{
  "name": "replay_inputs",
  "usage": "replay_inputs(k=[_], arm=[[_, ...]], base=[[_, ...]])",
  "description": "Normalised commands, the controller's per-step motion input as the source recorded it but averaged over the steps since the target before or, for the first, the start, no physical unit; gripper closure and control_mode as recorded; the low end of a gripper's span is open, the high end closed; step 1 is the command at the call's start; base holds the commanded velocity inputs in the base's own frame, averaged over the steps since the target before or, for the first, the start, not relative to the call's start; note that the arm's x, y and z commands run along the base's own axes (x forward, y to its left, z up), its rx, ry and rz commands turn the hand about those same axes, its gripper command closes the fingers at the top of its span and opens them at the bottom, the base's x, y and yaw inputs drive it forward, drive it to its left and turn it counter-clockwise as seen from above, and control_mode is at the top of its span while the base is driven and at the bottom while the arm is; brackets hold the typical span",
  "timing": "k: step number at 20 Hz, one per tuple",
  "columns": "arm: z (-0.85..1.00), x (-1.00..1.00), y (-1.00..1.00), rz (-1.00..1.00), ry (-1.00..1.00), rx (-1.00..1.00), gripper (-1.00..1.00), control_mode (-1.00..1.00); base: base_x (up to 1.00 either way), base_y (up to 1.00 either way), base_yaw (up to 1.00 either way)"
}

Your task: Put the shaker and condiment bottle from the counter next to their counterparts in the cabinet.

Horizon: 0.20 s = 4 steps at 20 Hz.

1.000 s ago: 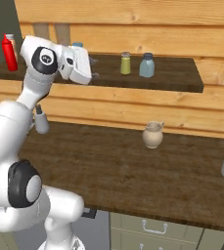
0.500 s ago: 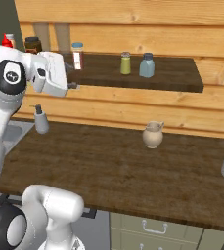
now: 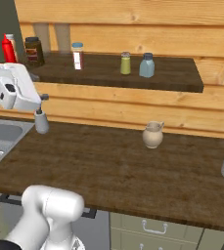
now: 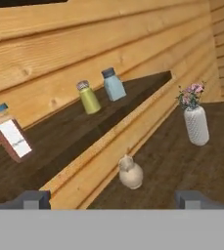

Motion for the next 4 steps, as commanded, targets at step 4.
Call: replay_inputs(k=[4], arm=[[-0.11, -0.99, 0.84, 0.29, -0.04, 0.00, -1.00, -1.00]], base=[[0.00, 0.00, 0.00]])
